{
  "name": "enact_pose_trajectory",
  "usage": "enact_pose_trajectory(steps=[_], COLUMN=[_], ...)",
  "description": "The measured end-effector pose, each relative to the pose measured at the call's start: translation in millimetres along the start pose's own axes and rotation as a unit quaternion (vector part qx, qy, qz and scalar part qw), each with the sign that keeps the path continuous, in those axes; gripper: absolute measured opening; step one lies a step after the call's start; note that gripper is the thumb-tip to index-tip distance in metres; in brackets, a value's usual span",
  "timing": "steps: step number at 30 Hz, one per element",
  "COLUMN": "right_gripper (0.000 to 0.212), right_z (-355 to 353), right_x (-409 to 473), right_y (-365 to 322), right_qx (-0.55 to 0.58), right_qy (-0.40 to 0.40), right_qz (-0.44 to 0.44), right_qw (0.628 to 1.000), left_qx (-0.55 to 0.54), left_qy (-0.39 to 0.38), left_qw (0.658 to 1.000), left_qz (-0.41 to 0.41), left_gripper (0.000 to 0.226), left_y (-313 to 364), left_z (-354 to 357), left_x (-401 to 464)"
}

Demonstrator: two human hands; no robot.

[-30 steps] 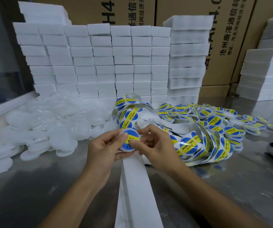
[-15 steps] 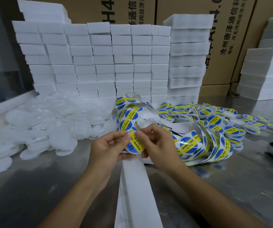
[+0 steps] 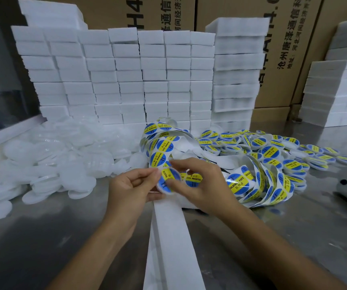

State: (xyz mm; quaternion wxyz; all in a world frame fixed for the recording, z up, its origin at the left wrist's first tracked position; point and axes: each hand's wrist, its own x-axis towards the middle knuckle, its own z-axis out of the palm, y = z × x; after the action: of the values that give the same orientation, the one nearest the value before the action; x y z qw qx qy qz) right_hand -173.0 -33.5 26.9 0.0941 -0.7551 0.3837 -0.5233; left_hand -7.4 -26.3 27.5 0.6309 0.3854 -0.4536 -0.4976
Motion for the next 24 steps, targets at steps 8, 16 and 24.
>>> enact_pose_trajectory(steps=[8,16,24], right_gripper=[0.046,0.029,0.03], right_z=[2.2,-16.5,-66.4], right_x=[3.1,15.1,81.0], right_y=[-8.8,15.8,98.6], right_qx=[-0.062,-0.058,-0.227], right_qy=[-0.078,0.074,0.108], right_qz=[-0.033,0.035,0.207], right_qw=[0.995,0.995,0.946], left_qx=[-0.03,0.23,0.445], left_qy=[0.022,0.078,0.037], left_qw=[0.999,0.965,0.894], left_qz=[-0.016,0.099,-0.047], left_gripper=[0.016,0.023,0.036], left_y=[1.9,-6.0,-7.5], left_z=[1.4,-6.2,-2.9], left_x=[1.2,5.5,-0.7])
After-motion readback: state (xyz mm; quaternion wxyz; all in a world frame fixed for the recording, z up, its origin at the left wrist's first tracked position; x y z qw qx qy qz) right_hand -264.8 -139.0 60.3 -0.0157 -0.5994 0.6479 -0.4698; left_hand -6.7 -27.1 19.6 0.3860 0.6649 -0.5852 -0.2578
